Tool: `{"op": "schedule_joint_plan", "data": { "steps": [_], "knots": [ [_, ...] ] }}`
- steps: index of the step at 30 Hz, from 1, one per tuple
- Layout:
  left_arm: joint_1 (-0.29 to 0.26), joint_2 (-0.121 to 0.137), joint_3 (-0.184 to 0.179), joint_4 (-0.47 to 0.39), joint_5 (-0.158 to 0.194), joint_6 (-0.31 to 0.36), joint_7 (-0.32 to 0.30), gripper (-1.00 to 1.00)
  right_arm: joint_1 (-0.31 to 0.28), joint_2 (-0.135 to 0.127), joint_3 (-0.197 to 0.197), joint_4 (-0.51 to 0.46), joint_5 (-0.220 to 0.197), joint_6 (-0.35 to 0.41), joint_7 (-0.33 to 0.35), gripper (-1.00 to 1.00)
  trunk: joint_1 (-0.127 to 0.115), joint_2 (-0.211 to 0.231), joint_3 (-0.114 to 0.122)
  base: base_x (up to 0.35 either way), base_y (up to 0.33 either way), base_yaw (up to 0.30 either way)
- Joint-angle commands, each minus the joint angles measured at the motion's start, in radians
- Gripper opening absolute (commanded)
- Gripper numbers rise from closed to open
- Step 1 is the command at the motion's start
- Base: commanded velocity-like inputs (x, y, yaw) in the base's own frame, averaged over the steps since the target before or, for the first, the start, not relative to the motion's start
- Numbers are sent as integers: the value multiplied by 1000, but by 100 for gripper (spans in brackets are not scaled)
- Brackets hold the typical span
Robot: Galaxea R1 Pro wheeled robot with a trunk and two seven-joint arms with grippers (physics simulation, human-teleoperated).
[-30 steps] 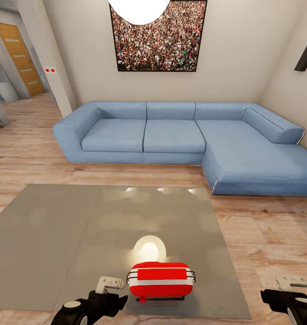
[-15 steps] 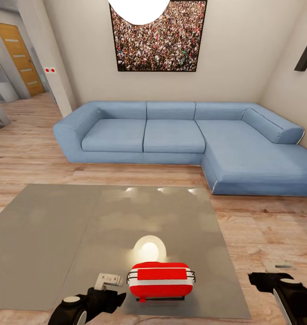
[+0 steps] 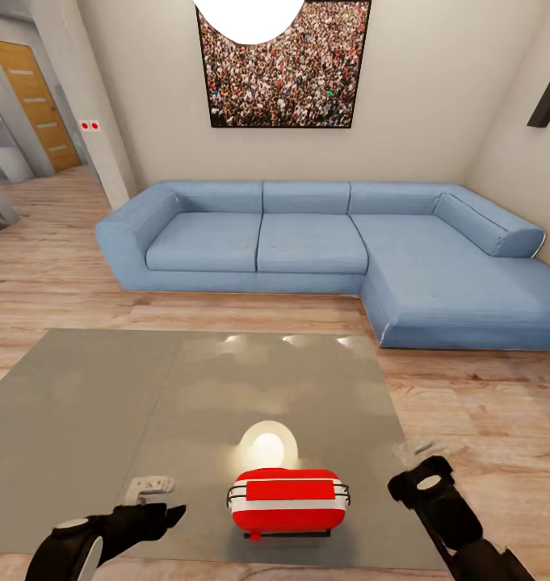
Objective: Turn on the radio receiver that's on the table in the living room.
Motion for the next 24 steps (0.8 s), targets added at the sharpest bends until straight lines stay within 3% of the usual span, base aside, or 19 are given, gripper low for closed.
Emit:
{"op": "schedule_joint_plan", "data": {
  "steps": [1,4,12,14,15,16,17,18,20,24],
  "knots": [
    [0,0,1,1,0,0,1,100,-4,0,23,-1,36,2,1,100,0,0,0,0,0,0],
    [0,1,3,9,0,0,3,100,-12,1,50,-2,82,4,17,100,0,0,0,0,0,0],
    [0,3,5,16,-3,-1,4,100,-62,-15,66,-5,116,26,247,100,0,0,0,0,0,0],
    [0,3,5,16,-3,-2,4,100,-82,-44,66,-4,118,26,347,100,0,0,0,0,0,0],
    [0,3,5,16,-3,-2,4,100,-114,-72,63,-3,118,24,455,100,0,0,0,0,0,0],
    [0,3,5,16,-3,-2,4,100,-127,-83,61,-3,118,23,498,100,0,0,0,0,0,0],
    [0,3,5,16,-3,-2,4,100,-151,-108,55,-2,118,19,593,100,0,0,0,0,0,0],
    [0,3,5,16,-3,-2,4,100,-173,-134,42,-2,119,15,683,100,0,0,0,0,0,0],
    [0,3,5,16,-3,-2,3,100,-197,-167,10,-2,119,-4,791,100,0,0,0,0,0,0],
    [0,3,5,17,-2,-2,4,100,-217,-198,-57,-2,119,-79,887,100,0,0,0,0,0,0]
  ]
}}
